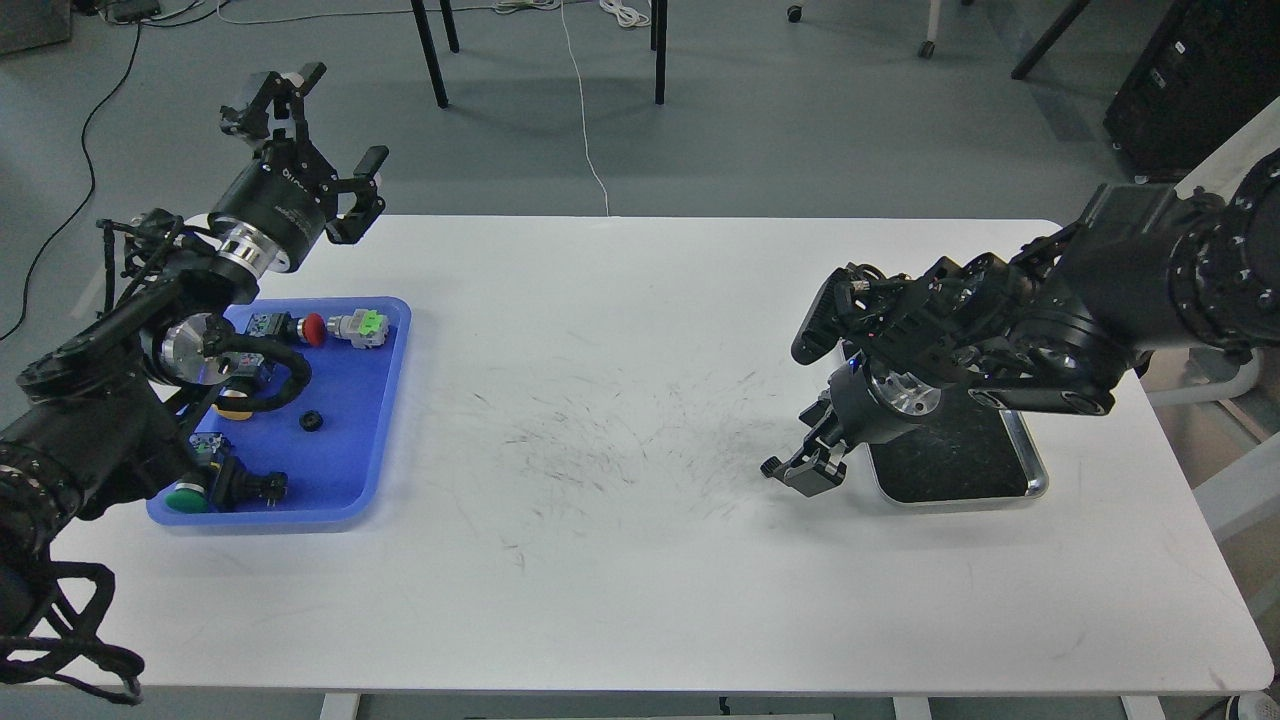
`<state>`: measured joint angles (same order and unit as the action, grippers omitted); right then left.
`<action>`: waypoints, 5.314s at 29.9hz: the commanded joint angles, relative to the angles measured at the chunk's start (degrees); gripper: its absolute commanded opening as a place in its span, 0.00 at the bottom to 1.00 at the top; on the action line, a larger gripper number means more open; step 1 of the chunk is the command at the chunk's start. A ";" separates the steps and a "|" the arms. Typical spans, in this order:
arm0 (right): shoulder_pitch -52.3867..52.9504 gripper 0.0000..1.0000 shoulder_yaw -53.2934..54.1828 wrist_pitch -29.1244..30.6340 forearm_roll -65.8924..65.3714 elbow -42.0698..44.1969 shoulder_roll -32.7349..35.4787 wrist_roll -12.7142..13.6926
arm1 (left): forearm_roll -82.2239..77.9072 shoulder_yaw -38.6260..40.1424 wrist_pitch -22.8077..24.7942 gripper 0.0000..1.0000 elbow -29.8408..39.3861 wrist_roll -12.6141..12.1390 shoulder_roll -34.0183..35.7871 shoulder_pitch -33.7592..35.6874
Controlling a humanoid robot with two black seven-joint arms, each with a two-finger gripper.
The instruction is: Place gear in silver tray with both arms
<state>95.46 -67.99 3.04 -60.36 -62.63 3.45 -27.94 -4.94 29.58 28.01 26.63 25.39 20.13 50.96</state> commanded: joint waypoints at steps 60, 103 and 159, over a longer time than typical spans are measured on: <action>-0.80 0.01 4.53 0.66 0.16 4.80 16.93 -0.06 | 0.63 -0.57 -0.01 0.99 -0.79 0.37 -0.27 -2.35; -7.83 0.53 7.25 0.13 -0.11 1.72 26.52 -0.06 | 0.54 -0.75 -0.01 0.99 -1.93 0.28 -1.06 -3.32; -27.43 0.84 65.44 -4.79 39.35 5.50 35.57 0.52 | 10.02 16.44 -16.31 0.99 15.81 -2.81 14.32 -20.52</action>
<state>68.10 -2.52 -1.75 -21.66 -57.16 38.63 -27.42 0.66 38.79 13.16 39.67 20.91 34.22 36.48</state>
